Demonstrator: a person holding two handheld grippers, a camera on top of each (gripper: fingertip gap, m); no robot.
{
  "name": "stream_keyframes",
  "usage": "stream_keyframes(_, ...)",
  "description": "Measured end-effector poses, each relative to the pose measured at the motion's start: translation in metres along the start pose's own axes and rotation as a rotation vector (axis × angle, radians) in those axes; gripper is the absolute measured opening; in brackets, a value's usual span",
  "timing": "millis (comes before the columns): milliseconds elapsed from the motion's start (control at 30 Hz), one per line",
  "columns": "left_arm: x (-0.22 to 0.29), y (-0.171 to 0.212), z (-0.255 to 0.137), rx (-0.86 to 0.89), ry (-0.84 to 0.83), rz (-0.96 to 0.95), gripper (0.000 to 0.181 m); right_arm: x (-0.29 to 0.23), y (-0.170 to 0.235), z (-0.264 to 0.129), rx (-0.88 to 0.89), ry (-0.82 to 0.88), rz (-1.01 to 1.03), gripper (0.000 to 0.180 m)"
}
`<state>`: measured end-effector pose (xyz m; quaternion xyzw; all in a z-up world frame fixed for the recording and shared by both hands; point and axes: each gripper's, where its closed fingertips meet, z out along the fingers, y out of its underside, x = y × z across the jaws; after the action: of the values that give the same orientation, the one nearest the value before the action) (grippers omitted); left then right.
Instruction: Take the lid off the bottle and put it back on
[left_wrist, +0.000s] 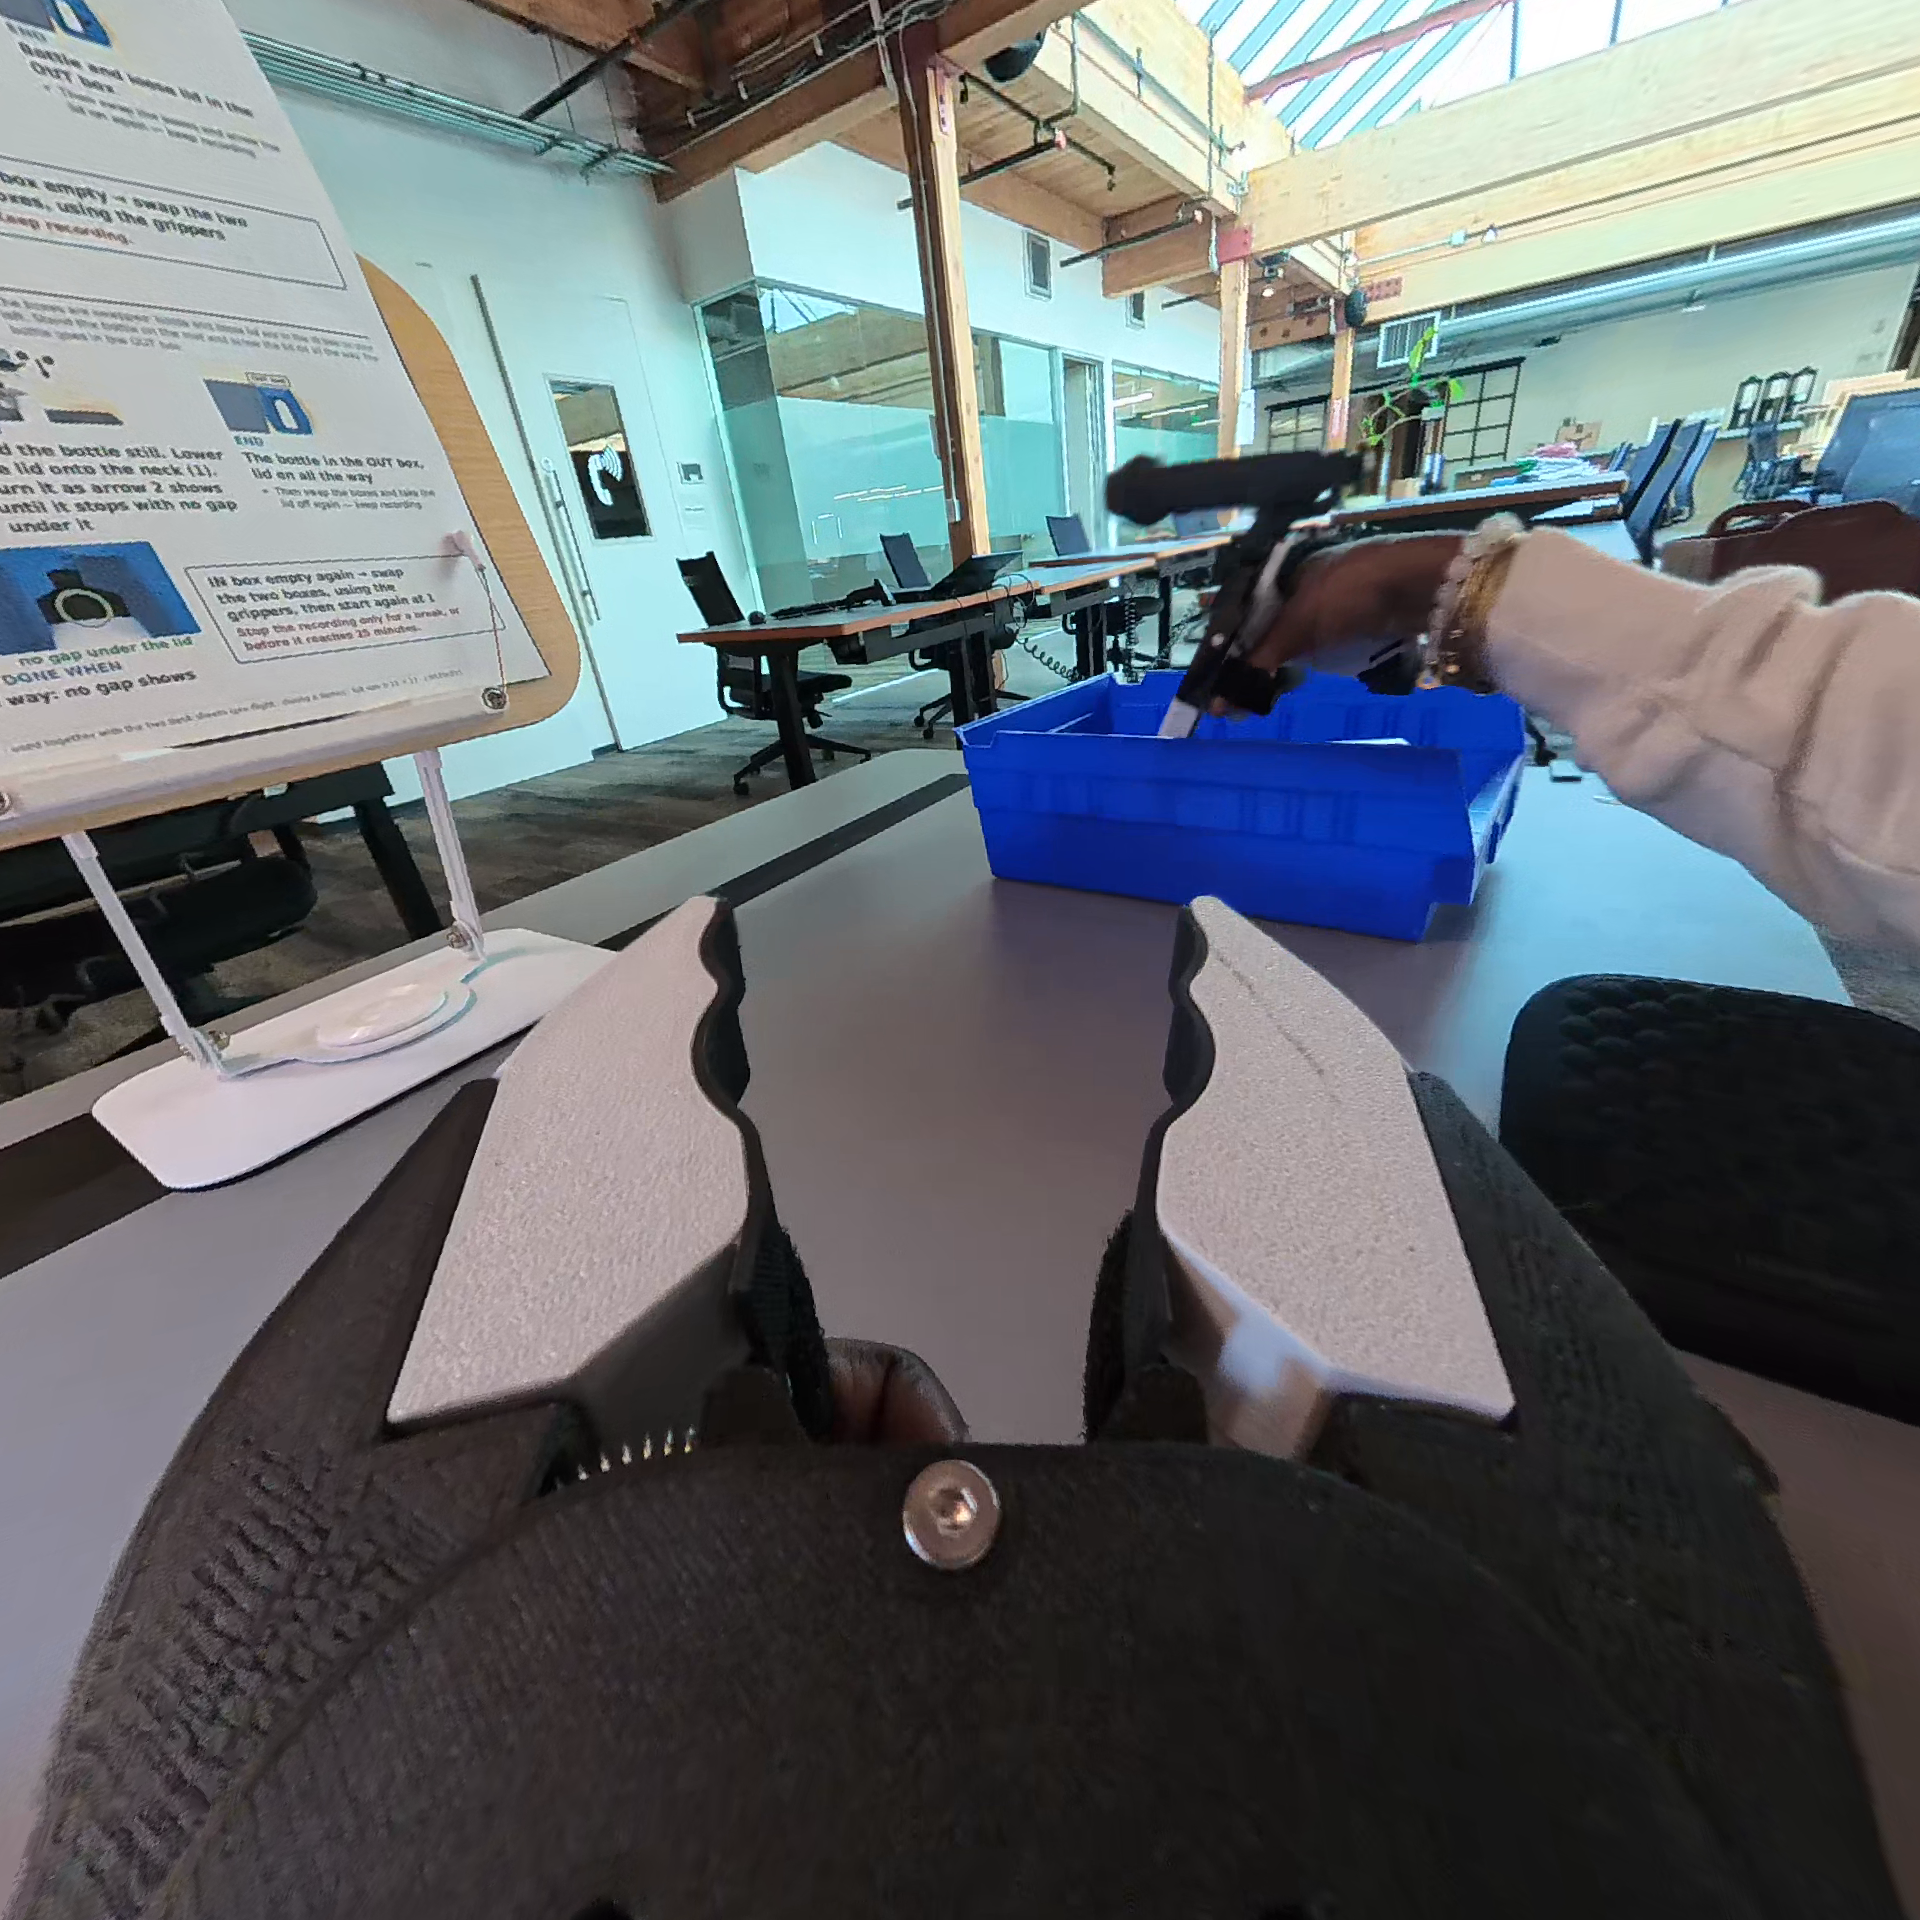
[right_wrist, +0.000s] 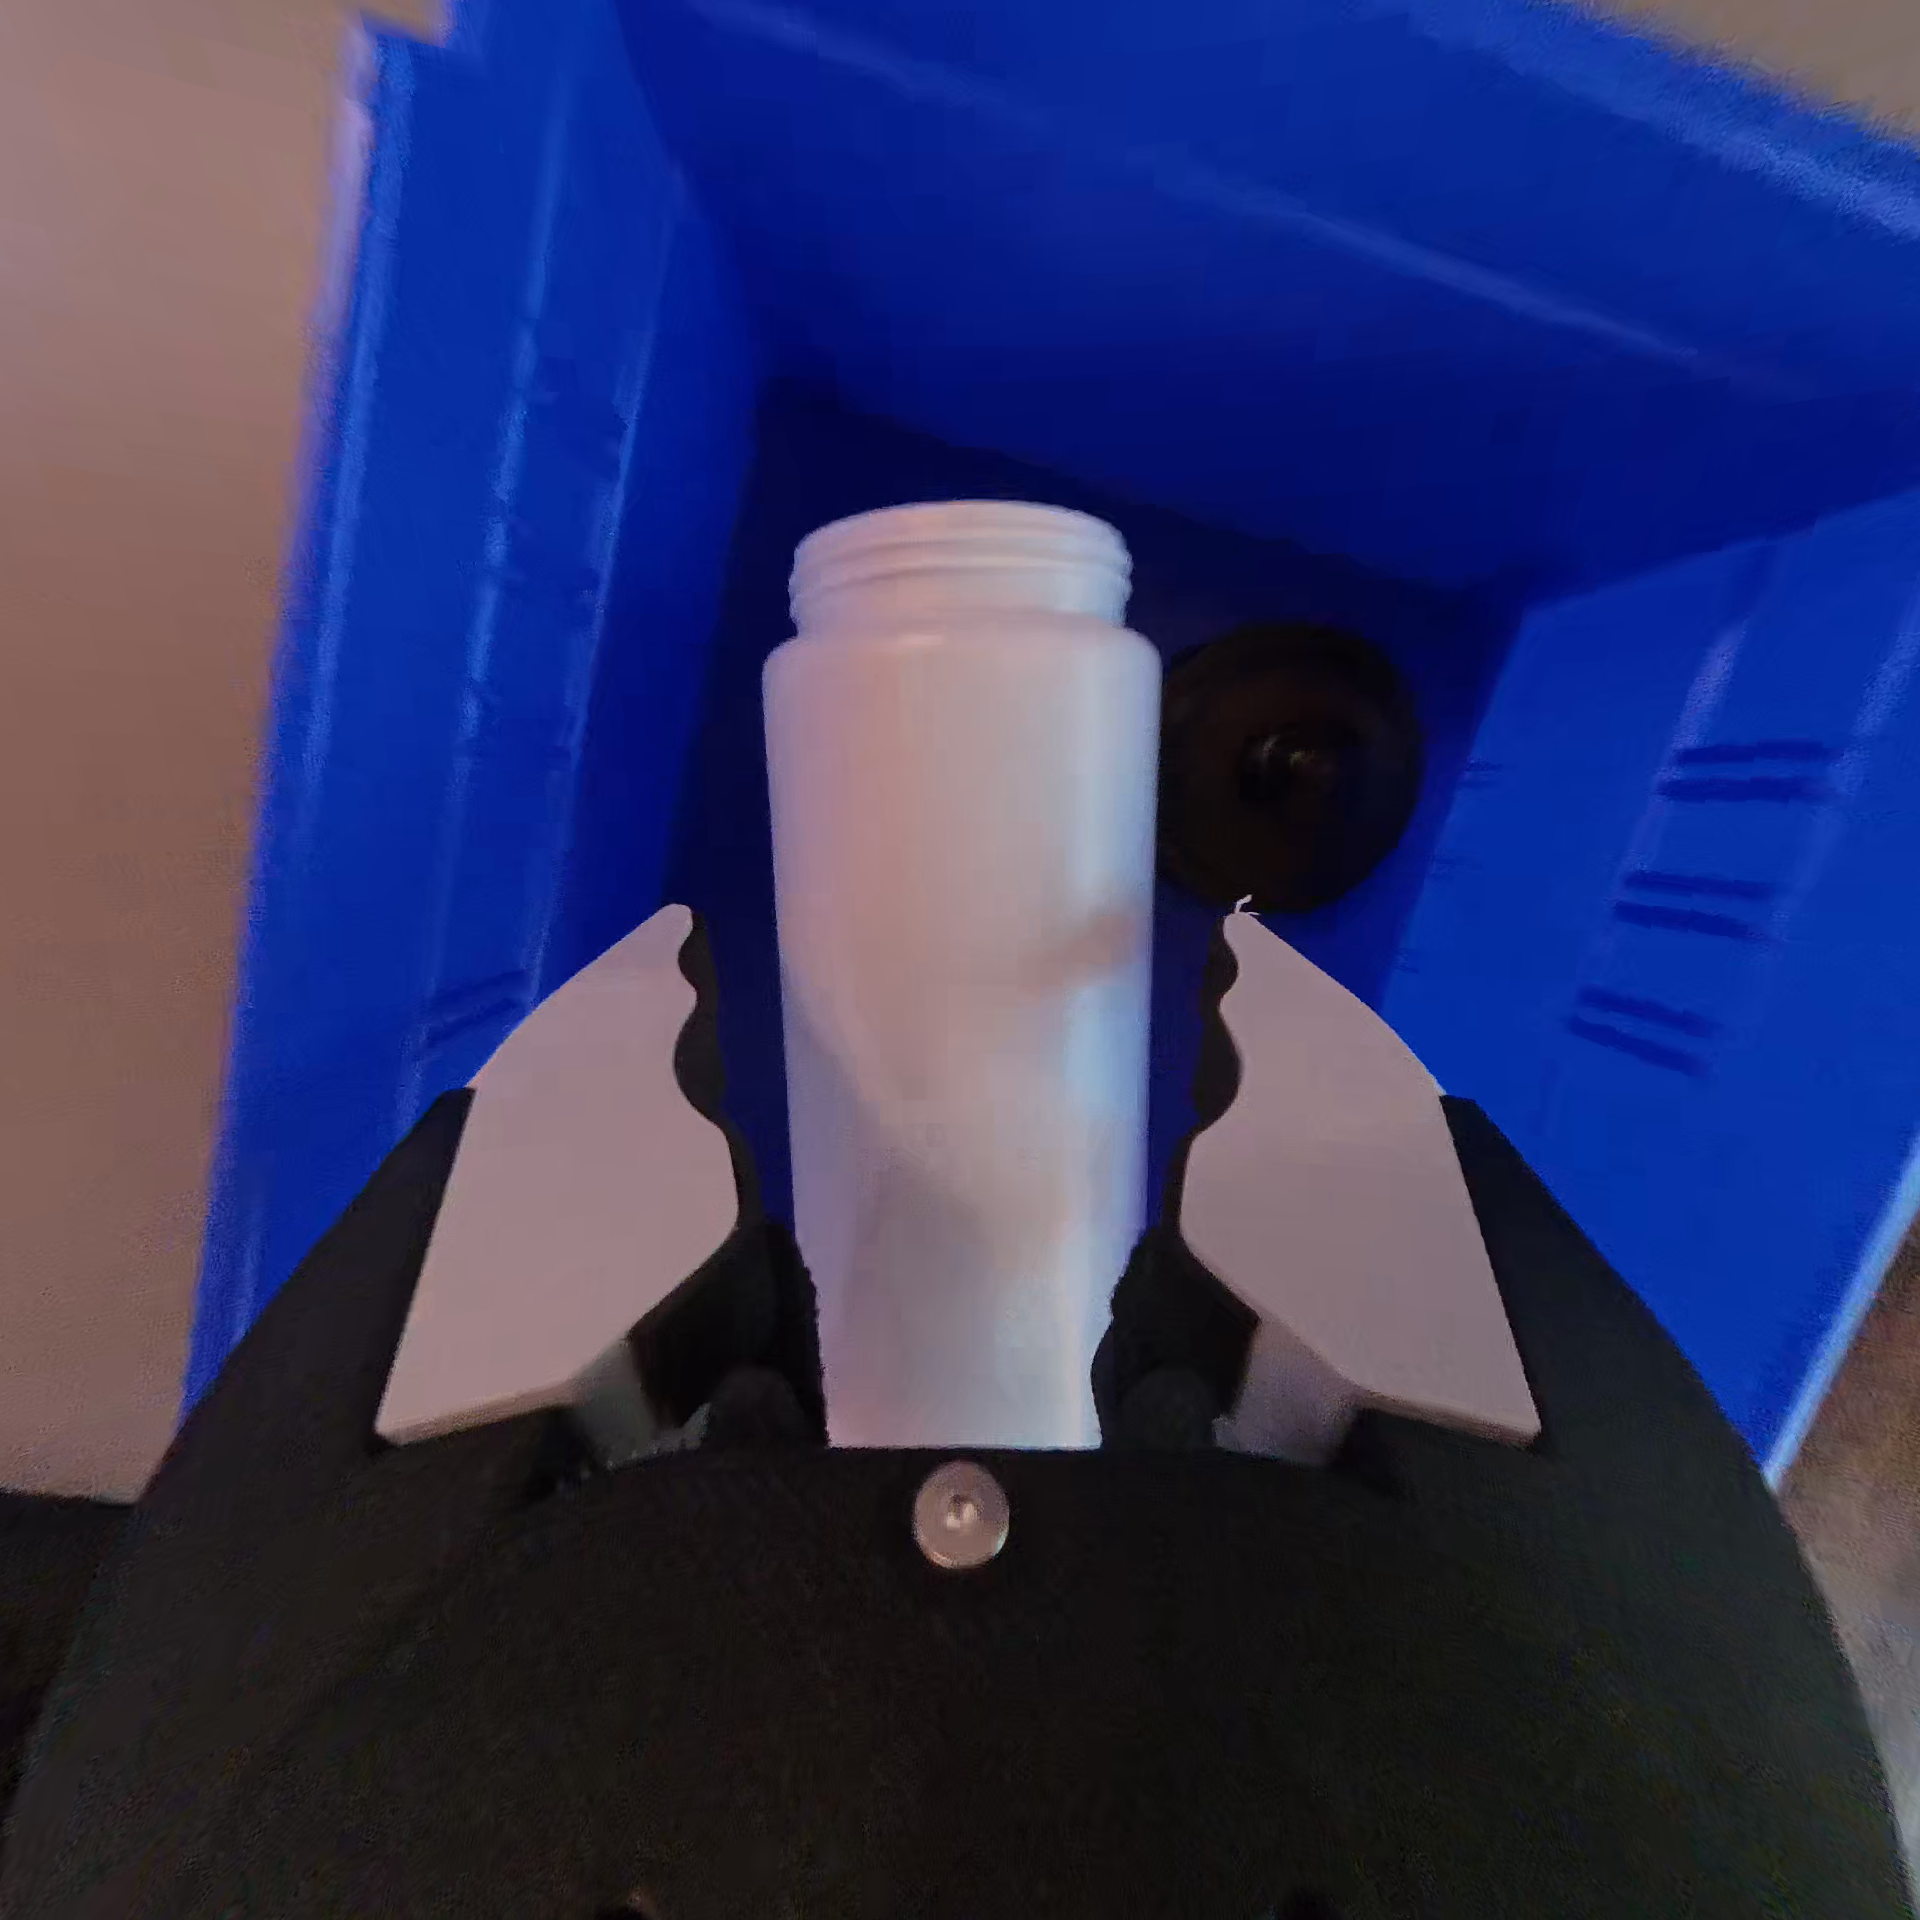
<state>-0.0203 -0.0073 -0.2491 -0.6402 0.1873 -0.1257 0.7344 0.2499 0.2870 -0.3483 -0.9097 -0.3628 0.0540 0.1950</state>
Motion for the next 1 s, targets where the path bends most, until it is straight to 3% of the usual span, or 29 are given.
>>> stream_keyframes(100,-0.008,-0.005,-0.003,-0.007,-0.064,0.015,0.083,-0.008,-0.017,-0.039,0.273,-0.013,0.042,0.101)
stream_keyframes(167,-0.021,-0.013,-0.014,-0.039,-0.198,0.019,0.088,-0.032,-0.026,-0.079,0.526,-0.077,0.032,0.105)
stream_keyframes(267,-0.033,-0.039,-0.051,-0.053,-0.387,0.013,0.092,-0.07,-0.005,-0.124,0.724,-0.122,0.03,0.108)
stream_keyframes(333,-0.046,-0.047,-0.085,-0.091,-0.531,0.051,0.09,-0.091,0.021,-0.129,0.74,-0.104,0.035,0.105)
stream_keyframes(433,-0.073,-0.028,-0.141,-0.271,-0.728,0.119,0.088,-0.113,0.057,-0.111,0.685,-0.068,0.048,0.096)
stream_keyframes(567,-0.088,0.018,-0.189,-0.412,-0.816,0.045,0.076,-0.132,0.075,-0.078,0.632,-0.128,0.011,0.093)
stream_keyframes(633,-0.096,0.039,-0.197,-0.479,-0.831,0.016,0.072,-0.134,0.074,-0.069,0.602,-0.132,0.004,0.084)
stream_keyframes(767,-0.107,0.058,-0.199,-0.548,-0.853,0.014,0.017,-0.125,0.073,-0.06,0.579,0.003,-0.041,0.053)
stream_keyframes(800,-0.11,0.057,-0.199,-0.551,-0.867,0.033,0.01,-0.119,0.073,-0.059,0.578,0.064,-0.049,0.041)
stream_keyframes(900,-0.112,0.058,-0.192,-0.567,-0.862,0.036,0.01,-0.109,0.071,-0.06,0.592,0.151,-0.05,0.013)
stream_keyframes(1000,-0.11,0.06,-0.179,-0.563,-0.835,0.029,0.009,-0.117,0.067,-0.059,0.604,0.122,-0.042,0.013)
